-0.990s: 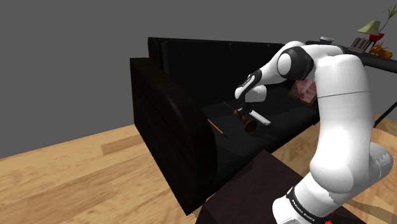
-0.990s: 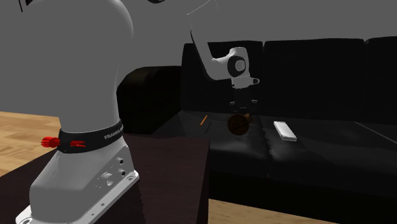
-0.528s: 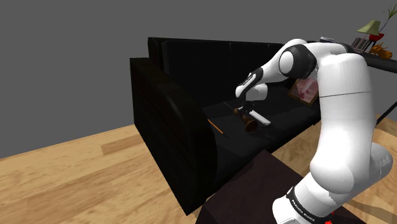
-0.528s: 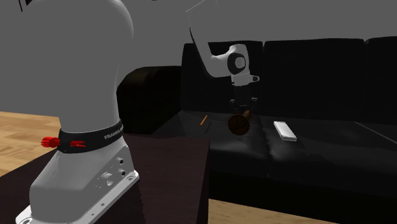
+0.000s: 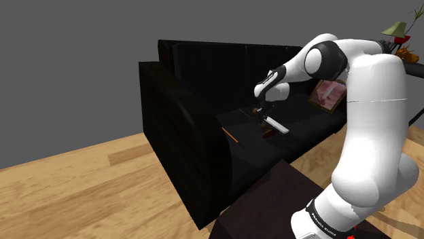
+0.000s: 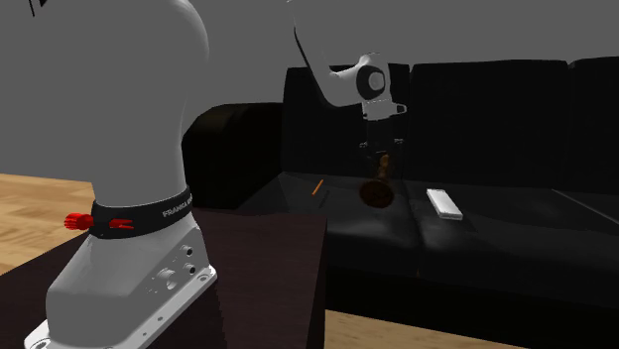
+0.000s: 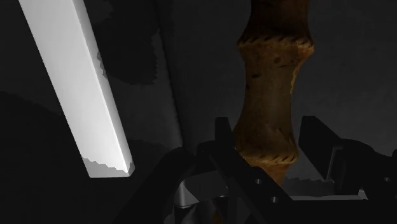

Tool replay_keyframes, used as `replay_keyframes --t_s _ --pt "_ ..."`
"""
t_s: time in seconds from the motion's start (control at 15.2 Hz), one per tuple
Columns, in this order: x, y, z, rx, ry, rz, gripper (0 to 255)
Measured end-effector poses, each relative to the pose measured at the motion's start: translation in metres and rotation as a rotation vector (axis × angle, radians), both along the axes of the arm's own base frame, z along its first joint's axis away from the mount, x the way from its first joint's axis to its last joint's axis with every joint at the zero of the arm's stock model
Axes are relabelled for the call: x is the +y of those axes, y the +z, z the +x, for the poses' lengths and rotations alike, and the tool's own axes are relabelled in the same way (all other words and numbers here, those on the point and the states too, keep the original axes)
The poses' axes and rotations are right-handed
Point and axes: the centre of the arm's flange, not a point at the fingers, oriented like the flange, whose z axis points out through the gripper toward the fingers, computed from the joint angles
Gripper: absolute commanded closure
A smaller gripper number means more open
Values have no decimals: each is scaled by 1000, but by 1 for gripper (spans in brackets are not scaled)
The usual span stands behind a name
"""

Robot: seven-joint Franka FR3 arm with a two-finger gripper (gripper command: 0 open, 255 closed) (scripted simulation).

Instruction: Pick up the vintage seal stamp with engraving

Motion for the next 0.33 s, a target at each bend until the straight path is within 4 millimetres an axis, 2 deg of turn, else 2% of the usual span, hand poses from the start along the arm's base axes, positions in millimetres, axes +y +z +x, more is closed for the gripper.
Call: replay_keyframes --t_s 0.33 --pt "1 24 0 0 0 0 255"
